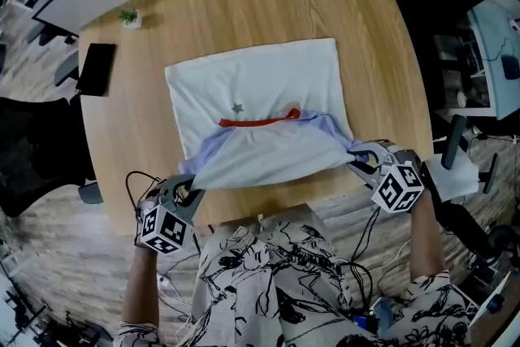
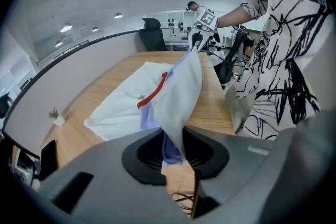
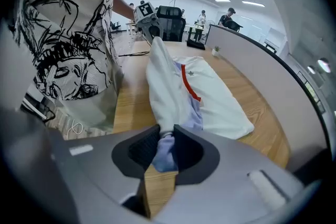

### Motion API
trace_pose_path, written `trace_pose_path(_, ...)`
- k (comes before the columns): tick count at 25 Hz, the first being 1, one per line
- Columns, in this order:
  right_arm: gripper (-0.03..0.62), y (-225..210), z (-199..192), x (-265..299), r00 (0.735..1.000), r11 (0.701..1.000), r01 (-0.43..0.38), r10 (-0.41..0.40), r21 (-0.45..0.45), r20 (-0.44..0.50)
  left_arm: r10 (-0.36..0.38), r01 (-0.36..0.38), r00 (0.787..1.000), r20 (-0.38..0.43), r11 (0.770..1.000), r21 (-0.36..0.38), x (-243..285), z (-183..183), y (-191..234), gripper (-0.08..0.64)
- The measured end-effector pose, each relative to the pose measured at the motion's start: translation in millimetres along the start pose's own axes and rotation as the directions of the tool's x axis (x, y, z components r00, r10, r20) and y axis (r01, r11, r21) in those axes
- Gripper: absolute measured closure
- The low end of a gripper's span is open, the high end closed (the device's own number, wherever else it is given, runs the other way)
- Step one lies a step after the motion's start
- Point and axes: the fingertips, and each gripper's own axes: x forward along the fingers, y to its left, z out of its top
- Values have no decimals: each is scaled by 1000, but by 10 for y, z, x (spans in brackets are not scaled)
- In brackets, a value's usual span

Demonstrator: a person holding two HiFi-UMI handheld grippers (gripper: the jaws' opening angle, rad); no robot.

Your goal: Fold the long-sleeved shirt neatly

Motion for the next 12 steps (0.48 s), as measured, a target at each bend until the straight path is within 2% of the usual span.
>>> trace_pose_path(3, 503, -1, 38, -62, 1000, 1000, -20, 20, 17, 8, -24, 24, 1000, 6, 999, -24, -45, 37, 27, 479)
trace_pose_path(6, 503, -136, 98, -105, 998, 997, -70, 69, 40, 12, -70, 72, 997, 29, 992, -100, -102, 112, 157, 479)
trace_pose_path(12, 503, -614, 209, -203, 972, 968, -233, 231, 94, 30, -197, 202, 979, 48, 949, -241, -203, 360, 545, 477)
